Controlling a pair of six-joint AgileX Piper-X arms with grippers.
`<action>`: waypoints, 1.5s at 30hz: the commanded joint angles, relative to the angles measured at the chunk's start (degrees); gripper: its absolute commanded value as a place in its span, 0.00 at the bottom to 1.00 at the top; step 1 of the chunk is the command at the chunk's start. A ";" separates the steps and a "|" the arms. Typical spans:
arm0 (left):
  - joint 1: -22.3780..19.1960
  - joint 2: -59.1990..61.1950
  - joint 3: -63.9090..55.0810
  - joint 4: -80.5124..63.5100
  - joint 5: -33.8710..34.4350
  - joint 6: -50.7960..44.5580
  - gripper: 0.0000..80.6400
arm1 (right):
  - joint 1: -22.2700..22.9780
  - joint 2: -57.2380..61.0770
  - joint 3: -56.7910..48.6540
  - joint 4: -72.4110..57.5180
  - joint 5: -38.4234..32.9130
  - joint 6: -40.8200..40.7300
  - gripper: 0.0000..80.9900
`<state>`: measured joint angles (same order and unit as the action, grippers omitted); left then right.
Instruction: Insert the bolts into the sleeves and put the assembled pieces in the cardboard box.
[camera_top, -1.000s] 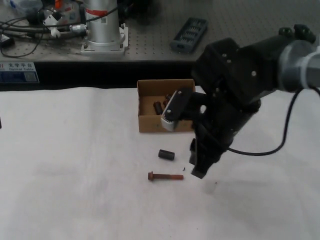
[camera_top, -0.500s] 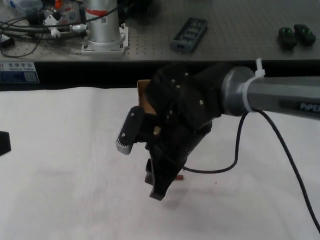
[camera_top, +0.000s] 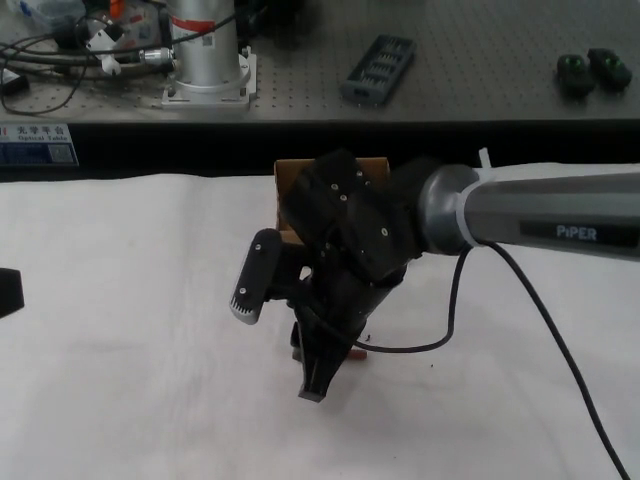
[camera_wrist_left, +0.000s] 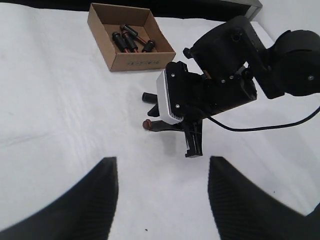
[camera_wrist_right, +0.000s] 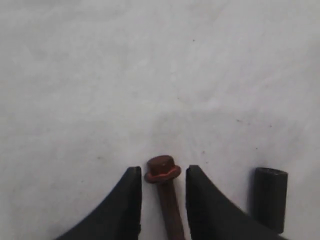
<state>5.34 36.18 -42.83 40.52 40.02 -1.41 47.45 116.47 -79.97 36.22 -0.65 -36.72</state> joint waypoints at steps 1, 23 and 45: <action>-0.20 -0.58 -0.24 -0.34 0.10 0.55 0.49 | -0.42 -0.25 -0.47 -0.01 -0.14 -0.60 0.29; -0.20 -0.56 -0.24 -0.34 -4.00 0.55 0.49 | -3.10 -0.25 -0.34 0.32 -3.01 0.79 0.29; -0.20 -0.56 -0.01 -0.34 -4.33 0.55 0.49 | -1.54 0.65 -0.20 0.32 -4.20 3.29 0.29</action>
<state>5.34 36.18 -42.83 40.52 36.04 -1.41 46.19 116.45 -79.96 36.72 -4.05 -33.51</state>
